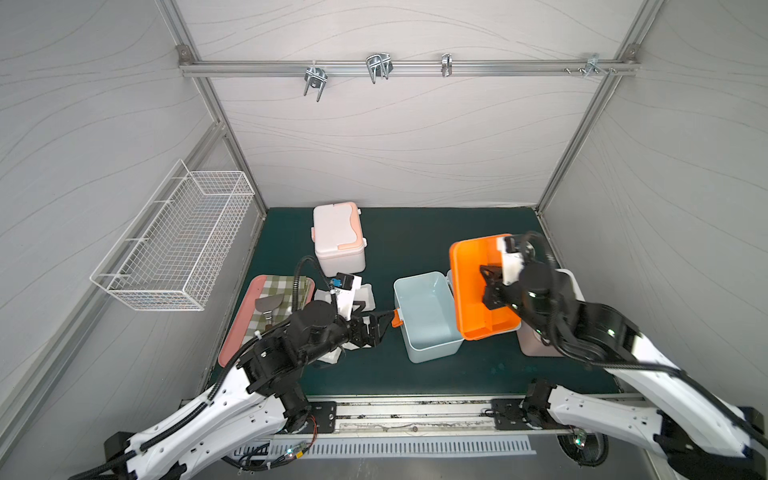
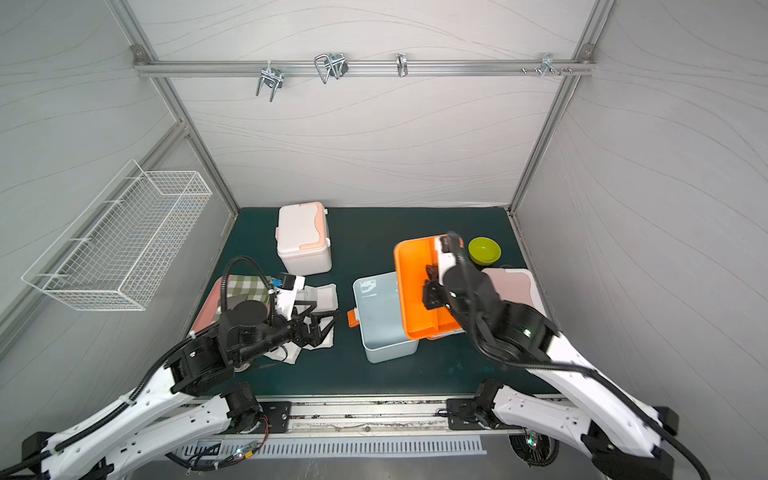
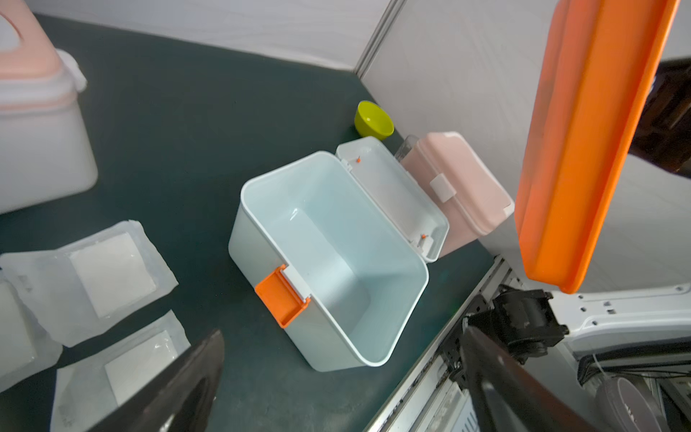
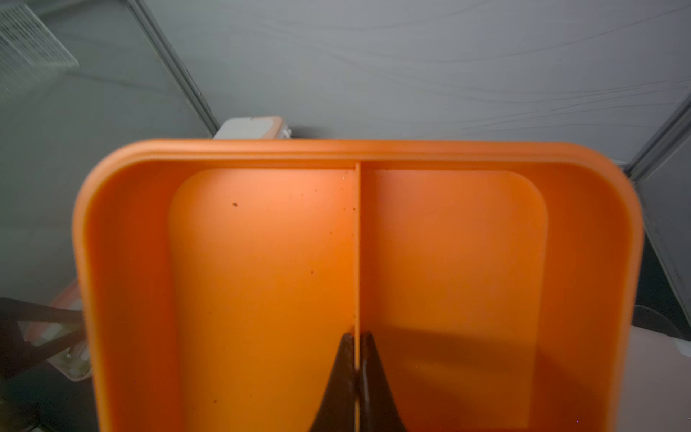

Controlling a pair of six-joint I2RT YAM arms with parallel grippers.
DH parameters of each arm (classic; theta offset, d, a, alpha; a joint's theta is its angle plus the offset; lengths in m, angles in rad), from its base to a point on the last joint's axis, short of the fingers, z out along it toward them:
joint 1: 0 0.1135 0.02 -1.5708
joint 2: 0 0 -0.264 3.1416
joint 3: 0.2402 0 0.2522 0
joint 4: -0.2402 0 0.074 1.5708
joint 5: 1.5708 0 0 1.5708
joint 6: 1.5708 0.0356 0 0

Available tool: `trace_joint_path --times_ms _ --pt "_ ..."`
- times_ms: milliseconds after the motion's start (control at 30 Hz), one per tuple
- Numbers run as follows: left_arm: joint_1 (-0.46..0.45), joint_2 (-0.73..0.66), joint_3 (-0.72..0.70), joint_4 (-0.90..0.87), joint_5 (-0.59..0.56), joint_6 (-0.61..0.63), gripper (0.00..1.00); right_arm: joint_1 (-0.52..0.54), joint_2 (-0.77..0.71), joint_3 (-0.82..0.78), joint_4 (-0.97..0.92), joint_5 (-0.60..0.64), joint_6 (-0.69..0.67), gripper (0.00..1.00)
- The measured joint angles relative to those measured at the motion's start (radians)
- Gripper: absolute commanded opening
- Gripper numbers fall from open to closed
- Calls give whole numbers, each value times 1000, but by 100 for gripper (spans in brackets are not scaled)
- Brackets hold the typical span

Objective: Open first aid kits and take out gauze
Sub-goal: Place the compartment layer in the first aid kit.

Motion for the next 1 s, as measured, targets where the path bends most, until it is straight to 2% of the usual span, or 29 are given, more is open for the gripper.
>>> trace_joint_path --times_ms 67,200,400,567,1000 --pt "0 24 -11 4 14 -6 99 -3 128 41 -27 -69 14 0" --pt "0 -13 -69 39 26 -25 99 -23 331 104 -87 -206 41 0" --pt "0 -107 -139 59 21 -45 99 -48 470 134 -106 -321 79 0" --pt "0 -142 -150 60 16 -46 99 -60 522 158 -112 -346 124 0" --pt "0 -122 -156 69 13 -46 99 -66 702 265 -201 -282 212 0"
